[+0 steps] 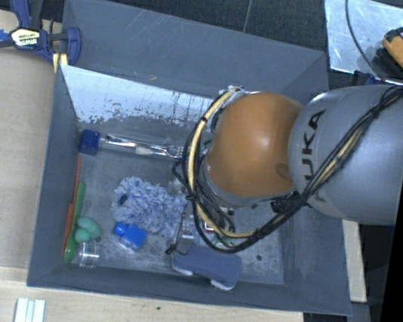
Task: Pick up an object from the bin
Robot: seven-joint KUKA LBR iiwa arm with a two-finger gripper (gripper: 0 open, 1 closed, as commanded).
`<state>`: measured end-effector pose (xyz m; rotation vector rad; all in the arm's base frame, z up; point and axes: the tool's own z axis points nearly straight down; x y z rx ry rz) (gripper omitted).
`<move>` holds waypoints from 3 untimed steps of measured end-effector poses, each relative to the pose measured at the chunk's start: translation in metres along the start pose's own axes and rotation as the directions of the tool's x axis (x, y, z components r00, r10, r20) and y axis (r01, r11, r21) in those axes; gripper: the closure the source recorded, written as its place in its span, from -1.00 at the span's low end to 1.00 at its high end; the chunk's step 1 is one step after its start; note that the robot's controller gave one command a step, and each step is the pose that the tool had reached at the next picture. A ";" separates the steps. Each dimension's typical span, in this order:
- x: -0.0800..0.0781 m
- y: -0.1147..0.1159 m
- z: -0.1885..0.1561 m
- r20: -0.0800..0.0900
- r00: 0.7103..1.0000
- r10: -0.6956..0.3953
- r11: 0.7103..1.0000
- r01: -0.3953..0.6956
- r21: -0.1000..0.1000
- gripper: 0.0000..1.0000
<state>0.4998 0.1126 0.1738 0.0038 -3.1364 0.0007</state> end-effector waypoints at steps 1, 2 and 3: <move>-0.002 0.000 -0.004 0.008 1.000 0.003 1.000 -0.003 -0.001 -1.00; -0.063 -0.031 0.107 0.006 0.990 0.141 0.990 -0.141 -0.002 -1.00; -0.074 -0.023 0.102 0.020 0.999 0.051 0.999 -0.051 -0.005 -1.00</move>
Offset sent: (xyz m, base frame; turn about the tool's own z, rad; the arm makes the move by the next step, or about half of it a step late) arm 0.0616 -0.0293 -0.1038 0.1423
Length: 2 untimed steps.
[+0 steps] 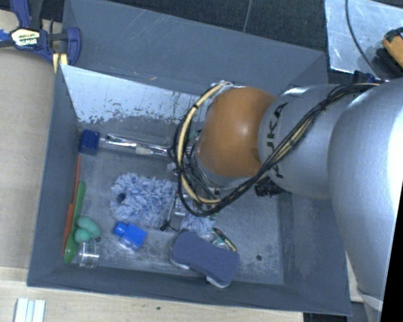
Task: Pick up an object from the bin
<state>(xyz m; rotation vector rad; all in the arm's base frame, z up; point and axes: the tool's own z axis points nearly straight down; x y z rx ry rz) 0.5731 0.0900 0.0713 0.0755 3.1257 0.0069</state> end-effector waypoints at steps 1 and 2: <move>0.005 -0.005 -0.001 -0.005 0.998 0.058 0.998 -0.058 0.001 -1.00; -0.001 -0.001 -0.001 0.004 1.000 0.004 1.000 -0.004 -0.001 -1.00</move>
Offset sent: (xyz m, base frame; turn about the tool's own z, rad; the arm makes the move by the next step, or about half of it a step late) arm -0.0004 -0.0003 0.0001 0.0031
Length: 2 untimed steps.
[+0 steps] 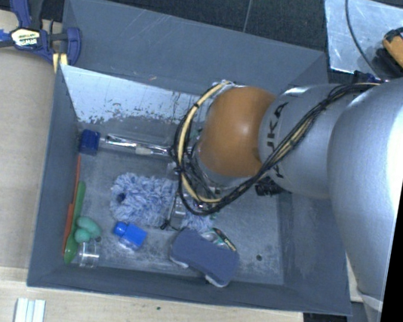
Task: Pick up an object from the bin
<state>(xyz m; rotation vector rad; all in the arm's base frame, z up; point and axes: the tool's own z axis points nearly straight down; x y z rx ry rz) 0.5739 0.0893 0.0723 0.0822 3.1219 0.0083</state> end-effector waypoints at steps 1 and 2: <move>0.004 -0.003 -0.001 -0.003 0.999 0.045 0.999 -0.045 0.000 1.00; 0.004 -0.003 -0.001 -0.003 0.999 0.046 0.999 -0.046 0.000 1.00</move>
Offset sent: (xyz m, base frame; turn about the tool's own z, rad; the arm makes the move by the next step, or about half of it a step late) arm 0.0000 0.0000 0.0000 0.0000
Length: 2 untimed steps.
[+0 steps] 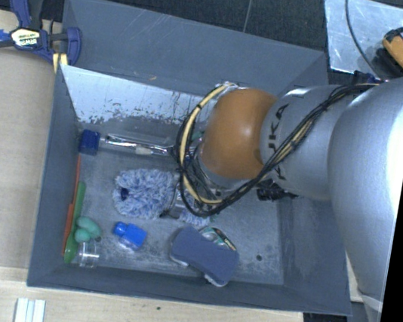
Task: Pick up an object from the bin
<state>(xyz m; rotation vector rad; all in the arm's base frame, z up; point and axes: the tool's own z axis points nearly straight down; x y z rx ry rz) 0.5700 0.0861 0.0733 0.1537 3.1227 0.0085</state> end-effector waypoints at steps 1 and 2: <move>0.001 -0.001 -0.019 -0.004 1.000 0.000 1.000 0.000 0.001 1.00; 0.000 -0.001 -0.066 -0.003 1.000 0.001 1.000 -0.001 0.001 1.00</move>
Offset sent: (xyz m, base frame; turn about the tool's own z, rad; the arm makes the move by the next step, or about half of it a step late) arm -0.0004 -0.0002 0.0940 0.0002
